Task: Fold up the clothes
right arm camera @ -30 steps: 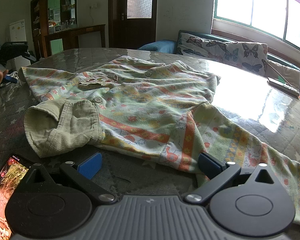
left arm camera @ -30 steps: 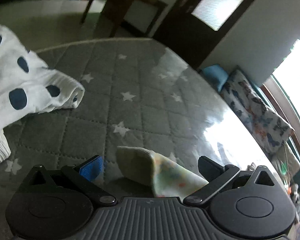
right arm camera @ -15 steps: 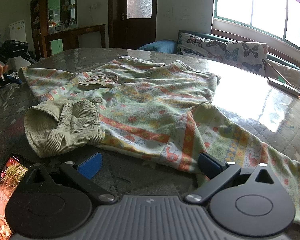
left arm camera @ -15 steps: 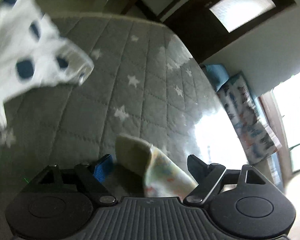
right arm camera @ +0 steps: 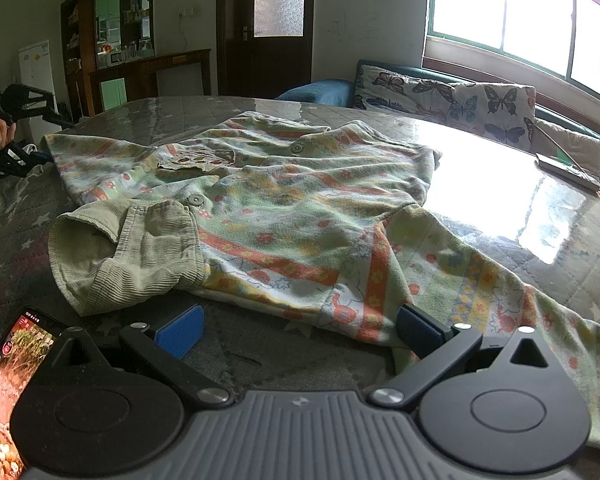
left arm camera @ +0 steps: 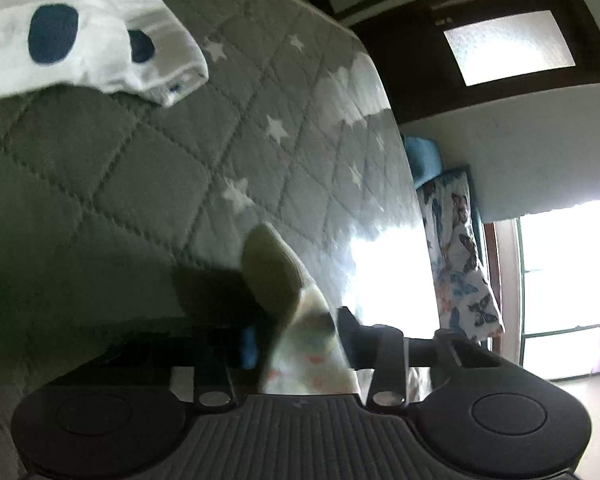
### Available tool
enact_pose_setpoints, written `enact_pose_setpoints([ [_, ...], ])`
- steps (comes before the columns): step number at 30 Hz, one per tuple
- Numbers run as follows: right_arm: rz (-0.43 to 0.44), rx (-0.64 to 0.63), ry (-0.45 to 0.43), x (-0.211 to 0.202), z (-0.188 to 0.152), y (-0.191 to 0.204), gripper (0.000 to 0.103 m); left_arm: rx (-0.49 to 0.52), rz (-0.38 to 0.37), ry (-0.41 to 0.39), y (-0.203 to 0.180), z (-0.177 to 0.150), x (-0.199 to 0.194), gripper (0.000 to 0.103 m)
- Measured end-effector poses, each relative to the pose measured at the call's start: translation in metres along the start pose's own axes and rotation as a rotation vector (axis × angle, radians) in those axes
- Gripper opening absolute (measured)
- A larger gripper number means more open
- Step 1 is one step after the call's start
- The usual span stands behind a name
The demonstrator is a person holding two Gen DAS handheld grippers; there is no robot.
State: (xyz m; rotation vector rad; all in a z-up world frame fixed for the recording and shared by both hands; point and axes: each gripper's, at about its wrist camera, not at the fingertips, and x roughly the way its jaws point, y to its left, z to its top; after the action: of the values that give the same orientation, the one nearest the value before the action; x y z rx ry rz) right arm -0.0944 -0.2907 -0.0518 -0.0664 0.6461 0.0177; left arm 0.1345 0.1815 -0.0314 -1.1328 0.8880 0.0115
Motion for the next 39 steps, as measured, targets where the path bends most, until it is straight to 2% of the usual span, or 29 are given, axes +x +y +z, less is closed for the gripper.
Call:
enact_pose_setpoints([
  [2,0.0,0.0,0.0,0.0,0.0,0.0,0.103,0.016,0.005,-0.002,0.001,0.003,0.003,0.023],
  [4,0.0,0.0,0.0,0.0,0.0,0.0,0.103,0.08,0.011,-0.025,-0.005,0.004,0.004,0.016],
  [7,0.0,0.0,0.0,0.0,0.0,0.0,0.103,0.188,0.01,-0.063,-0.012,0.003,0.002,0.01],
  [10,0.0,0.0,0.0,0.0,0.0,0.0,0.103,0.297,0.002,-0.1,-0.016,0.0,-0.001,0.01],
  [13,0.0,0.0,0.0,0.0,0.0,0.0,0.103,0.407,-0.005,-0.137,-0.02,-0.002,-0.004,0.01],
  [14,0.0,0.0,0.0,0.0,0.0,0.0,0.103,0.443,-0.007,-0.15,-0.022,-0.003,-0.005,0.014],
  [15,0.0,0.0,0.0,0.0,0.0,0.0,0.103,0.444,0.011,-0.147,-0.018,-0.001,-0.005,0.016],
  [17,0.0,0.0,0.0,0.0,0.0,-0.001,0.103,0.467,0.061,-0.186,-0.019,0.001,-0.008,0.03],
  [19,0.0,0.0,0.0,0.0,0.0,-0.001,0.103,0.493,0.111,-0.23,-0.02,0.002,-0.012,0.034],
  [23,0.0,0.0,0.0,0.0,0.0,-0.001,0.103,0.544,0.211,-0.317,-0.023,0.005,-0.019,0.034],
  [25,0.0,0.0,0.0,-0.001,0.0,-0.001,0.103,0.62,0.194,-0.328,-0.038,0.005,-0.017,0.034],
  [30,0.0,0.001,0.0,-0.001,-0.001,-0.001,0.103,0.817,0.223,-0.209,-0.07,-0.015,0.02,0.04],
  [32,0.0,0.001,0.0,-0.001,-0.001,-0.001,0.103,0.855,0.268,-0.17,-0.075,-0.02,0.04,0.051],
  [33,0.0,0.001,0.0,-0.001,-0.001,-0.001,0.103,0.872,0.292,-0.151,-0.078,-0.023,0.051,0.052],
  [36,0.0,0.001,0.0,-0.001,-0.001,-0.001,0.103,0.934,0.341,-0.134,-0.076,-0.033,0.064,0.053],
  [39,0.001,0.001,0.0,-0.001,-0.001,-0.001,0.103,1.016,0.363,-0.136,-0.082,-0.05,0.072,0.048],
])
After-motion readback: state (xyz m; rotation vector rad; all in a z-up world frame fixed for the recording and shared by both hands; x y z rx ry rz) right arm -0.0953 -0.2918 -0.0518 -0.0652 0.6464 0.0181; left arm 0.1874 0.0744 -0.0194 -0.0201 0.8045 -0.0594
